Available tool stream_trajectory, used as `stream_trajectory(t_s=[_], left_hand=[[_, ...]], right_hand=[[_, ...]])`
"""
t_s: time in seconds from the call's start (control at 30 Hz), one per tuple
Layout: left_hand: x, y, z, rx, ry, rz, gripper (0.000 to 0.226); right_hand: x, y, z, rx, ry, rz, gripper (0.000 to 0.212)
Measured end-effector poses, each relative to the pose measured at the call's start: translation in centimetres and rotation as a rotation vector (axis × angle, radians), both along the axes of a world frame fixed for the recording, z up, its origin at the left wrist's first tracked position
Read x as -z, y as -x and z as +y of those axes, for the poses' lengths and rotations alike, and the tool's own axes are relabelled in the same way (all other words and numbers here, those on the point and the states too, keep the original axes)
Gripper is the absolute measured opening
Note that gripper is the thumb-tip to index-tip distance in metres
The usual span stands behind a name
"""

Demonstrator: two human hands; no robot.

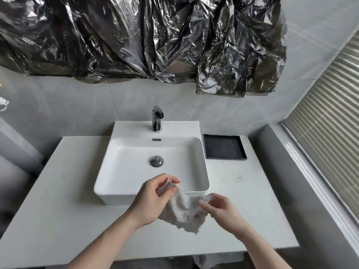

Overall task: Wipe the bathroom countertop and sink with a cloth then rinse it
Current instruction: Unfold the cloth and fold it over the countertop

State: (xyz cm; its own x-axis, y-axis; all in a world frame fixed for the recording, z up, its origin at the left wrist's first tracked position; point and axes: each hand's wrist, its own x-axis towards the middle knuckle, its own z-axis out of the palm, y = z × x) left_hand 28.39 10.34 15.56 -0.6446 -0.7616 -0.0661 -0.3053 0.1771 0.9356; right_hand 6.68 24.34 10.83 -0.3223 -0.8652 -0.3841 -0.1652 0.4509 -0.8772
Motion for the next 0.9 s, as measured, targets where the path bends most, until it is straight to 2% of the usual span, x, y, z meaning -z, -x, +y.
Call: stream_trajectory(t_s=[0.13, 0.23, 0.3, 0.4, 0.5, 0.6, 0.77, 0.9], left_hand=[[0.5, 2.4, 0.3, -0.128, 0.072, -0.034, 0.016], [1.5, 3.3, 0.6, -0.246, 0.124, -0.063, 0.016], [2.2, 3.8, 1.1, -0.292, 0.09, -0.05, 0.012], [2.9, 5.1, 3.0, -0.315, 0.086, -0.034, 0.01], [3.5, 6.3, 5.2, -0.313, 0.141, -0.114, 0.016], [6.2, 6.4, 8.0, -0.245, 0.113, -0.253, 0.015], [14.5, 6.6, 13.8, -0.059, -0.071, -0.466, 0.009], [18.3, 6.7, 15.6, -0.064, -0.112, -0.542, 0.002]], right_hand=[[-0.8, 4.8, 0.1, 0.012, 0.11, 0.281, 0.041], [-1.4, 8.4, 0.7, 0.01, 0.141, 0.487, 0.035], [-1.2, 10.6, 1.2, -0.026, 0.204, 0.603, 0.026], [-0.2, 13.0, 1.9, -0.089, 0.317, 0.612, 0.031], [1.6, 14.9, 3.3, -0.176, 0.39, 0.587, 0.027], [4.7, 16.2, 5.7, -0.251, 0.307, 0.606, 0.028], [12.6, 16.8, 11.2, -0.266, 0.025, 0.647, 0.07], [15.2, 16.2, 13.8, -0.202, -0.186, 0.518, 0.066]])
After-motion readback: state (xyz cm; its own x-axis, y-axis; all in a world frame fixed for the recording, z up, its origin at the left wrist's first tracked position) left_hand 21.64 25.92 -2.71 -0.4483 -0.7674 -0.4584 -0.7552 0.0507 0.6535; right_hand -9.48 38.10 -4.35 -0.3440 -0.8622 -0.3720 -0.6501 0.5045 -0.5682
